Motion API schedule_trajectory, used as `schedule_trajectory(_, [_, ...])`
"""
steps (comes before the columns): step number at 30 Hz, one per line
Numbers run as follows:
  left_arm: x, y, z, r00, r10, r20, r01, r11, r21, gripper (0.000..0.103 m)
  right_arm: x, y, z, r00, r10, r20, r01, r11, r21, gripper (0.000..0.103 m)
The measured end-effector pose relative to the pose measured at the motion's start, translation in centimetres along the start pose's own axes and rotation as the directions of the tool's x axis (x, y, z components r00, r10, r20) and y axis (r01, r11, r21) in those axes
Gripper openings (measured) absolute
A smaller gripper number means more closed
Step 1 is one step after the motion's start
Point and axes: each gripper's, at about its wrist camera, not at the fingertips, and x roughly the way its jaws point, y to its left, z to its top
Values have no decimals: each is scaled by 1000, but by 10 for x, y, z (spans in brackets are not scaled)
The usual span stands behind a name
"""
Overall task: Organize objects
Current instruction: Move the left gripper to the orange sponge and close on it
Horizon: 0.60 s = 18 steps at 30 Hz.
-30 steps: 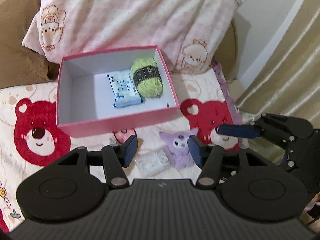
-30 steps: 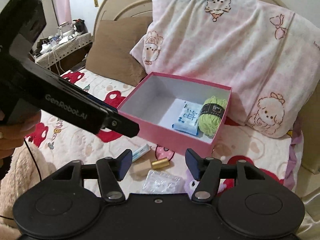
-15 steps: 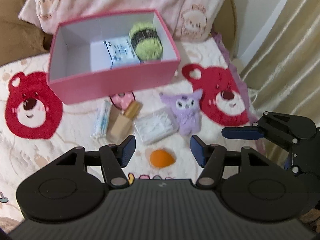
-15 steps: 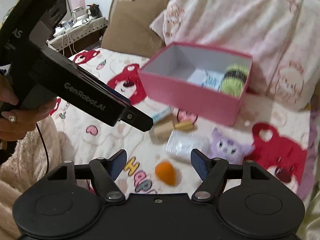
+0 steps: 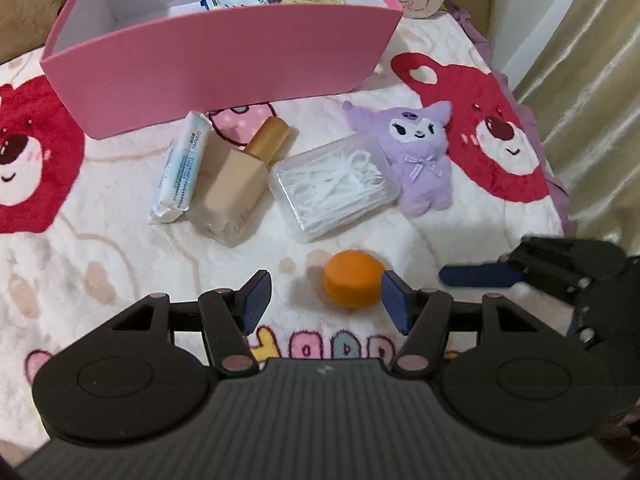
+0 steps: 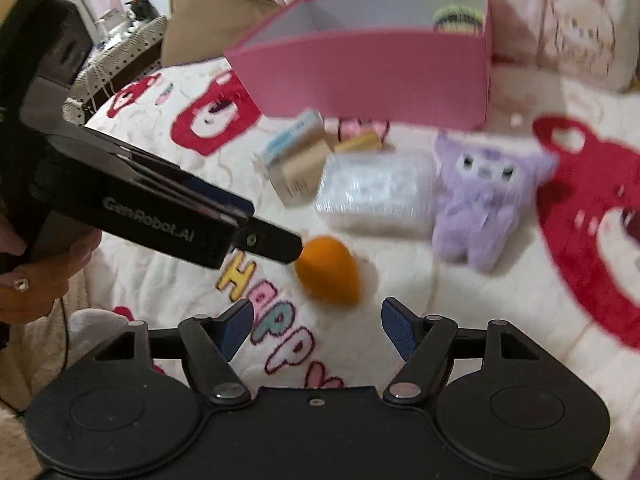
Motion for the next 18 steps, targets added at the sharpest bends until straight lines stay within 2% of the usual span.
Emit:
schedule_trajectory(3, [8, 1, -4, 999, -12, 30, 11, 1000, 21, 59, 16, -5, -6, 1000, -5, -8, 6, 999, 37, 75])
schedule_trajectory(7, [20, 4, -9, 997, -49, 55, 48, 999, 22, 57, 27, -7, -11, 999, -25, 32, 23, 998, 63, 75])
schedule_trajectory(9, [26, 4, -12, 994, -80, 75, 78, 997, 22, 51, 31, -5, -14, 995, -45, 86, 41, 998, 46, 75])
schedule_trajectory(10, [30, 4, -13, 989, -117, 86, 115, 993, 26, 43, 35, -2, -19, 991, -68, 119, 63, 997, 39, 76])
schedule_trajectory(12, [34, 6, -15, 983, -150, 104, 151, 989, -5, 38, 37, 6, -26, 982, -100, 161, 98, 995, 16, 77])
schedule_trajectory(13, [34, 6, -16, 980, -175, 99, 177, 984, -18, 35, 37, 11, -30, 975, -117, 188, 120, 993, -1, 74])
schedule_trajectory(14, [33, 4, -17, 978, -186, 94, 188, 982, -14, 35, 38, 15, -32, 971, -128, 201, 132, 991, -7, 67])
schedule_trajectory(15, [32, 0, -19, 980, -169, 100, 169, 986, 8, 35, 38, 18, -34, 966, -148, 213, 154, 988, -9, 62])
schedule_trajectory(16, [30, -3, -21, 982, -157, 105, 155, 987, 31, 35, 37, 20, -34, 962, -162, 220, 169, 985, -14, 50])
schedule_trajectory(17, [29, -6, -23, 983, -150, 106, 147, 988, 44, 35, 35, 22, -34, 961, -166, 221, 174, 985, -19, 45])
schedule_trajectory(18, [27, -8, -25, 983, -143, 112, 138, 989, 51, 34, 32, 22, -32, 960, -174, 219, 181, 983, -14, 45])
